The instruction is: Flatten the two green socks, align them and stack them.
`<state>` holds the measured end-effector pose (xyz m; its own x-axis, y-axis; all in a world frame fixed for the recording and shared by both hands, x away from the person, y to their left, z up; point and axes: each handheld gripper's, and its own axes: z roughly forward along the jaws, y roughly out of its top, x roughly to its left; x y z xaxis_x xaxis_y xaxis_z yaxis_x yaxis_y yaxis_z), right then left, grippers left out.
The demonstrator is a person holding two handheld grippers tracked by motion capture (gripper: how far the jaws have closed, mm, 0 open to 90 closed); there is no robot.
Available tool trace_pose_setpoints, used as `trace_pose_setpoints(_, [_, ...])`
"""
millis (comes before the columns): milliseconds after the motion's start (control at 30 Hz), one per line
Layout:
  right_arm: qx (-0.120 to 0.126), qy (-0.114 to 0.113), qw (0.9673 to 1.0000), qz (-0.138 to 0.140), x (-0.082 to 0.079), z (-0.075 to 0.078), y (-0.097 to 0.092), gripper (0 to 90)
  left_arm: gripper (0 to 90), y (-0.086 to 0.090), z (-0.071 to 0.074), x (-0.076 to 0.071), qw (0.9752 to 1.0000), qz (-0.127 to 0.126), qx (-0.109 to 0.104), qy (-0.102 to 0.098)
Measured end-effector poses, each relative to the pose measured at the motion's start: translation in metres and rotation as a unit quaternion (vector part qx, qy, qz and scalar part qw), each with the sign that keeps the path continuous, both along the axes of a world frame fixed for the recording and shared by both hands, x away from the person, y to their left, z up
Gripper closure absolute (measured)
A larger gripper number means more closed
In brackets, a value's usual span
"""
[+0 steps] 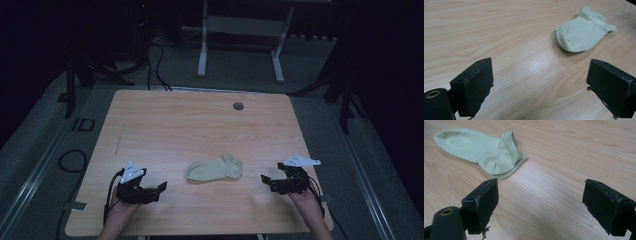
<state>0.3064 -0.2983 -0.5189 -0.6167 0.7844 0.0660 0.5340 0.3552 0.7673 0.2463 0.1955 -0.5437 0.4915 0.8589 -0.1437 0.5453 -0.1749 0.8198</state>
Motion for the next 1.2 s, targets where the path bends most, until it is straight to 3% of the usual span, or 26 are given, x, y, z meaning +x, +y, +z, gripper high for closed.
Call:
trace_pose_setpoints(167, [-0.013, -0.002, 0.9999, -0.006, -0.008, 0.0, -0.01, 13.6, 7.4, 0.011, -0.001, -0.007, 0.9999, 0.01, 0.009, -0.001])
trace_pose_setpoints(300, [-0.01, -0.002, 0.9998, -0.015, -0.014, 0.0, -0.022, 13.6, 5.1, 0.022, -0.003, -0.013, 0.9992, 0.026, 0.032, 0.0])
trace_pose_setpoints(600, [0.004, -0.009, 0.9993, -0.035, -0.027, -0.005, -0.042, 13.6, 2.5, 0.047, -0.009, -0.026, 0.9978, 0.052, 0.036, 0.018])
trace_pose_setpoints(800, [0.003, -0.017, 0.9989, -0.044, -0.039, -0.01, -0.05, 13.6, 2.4, 0.059, -0.011, -0.034, 0.9965, 0.067, 0.045, 0.02])
trace_pose_setpoints(967, [0.002, -0.021, 0.9976, -0.066, -0.051, -0.015, -0.062, 13.4, 2.5, 0.067, -0.013, -0.041, 0.9962, 0.075, 0.04, 0.016])
trace_pose_setpoints(1100, [0.009, -0.034, 0.9947, -0.097, -0.058, -0.018, -0.07, 12.5, 2.5, 0.073, -0.017, -0.044, 0.995, 0.091, 0.036, 0.021])
trace_pose_setpoints(1167, [0.018, -0.064, 0.9849, -0.16, -0.065, -0.021, -0.082, 12.5, 2.5, 0.076, -0.018, -0.046, 0.9937, 0.104, 0.034, 0.021])
trace_pose_setpoints(1200, [0.018, -0.064, 0.9849, -0.16, -0.065, -0.021, -0.082, 12.5, 2.5, 0.078, -0.019, -0.047, 0.9931, 0.11, 0.035, 0.021])
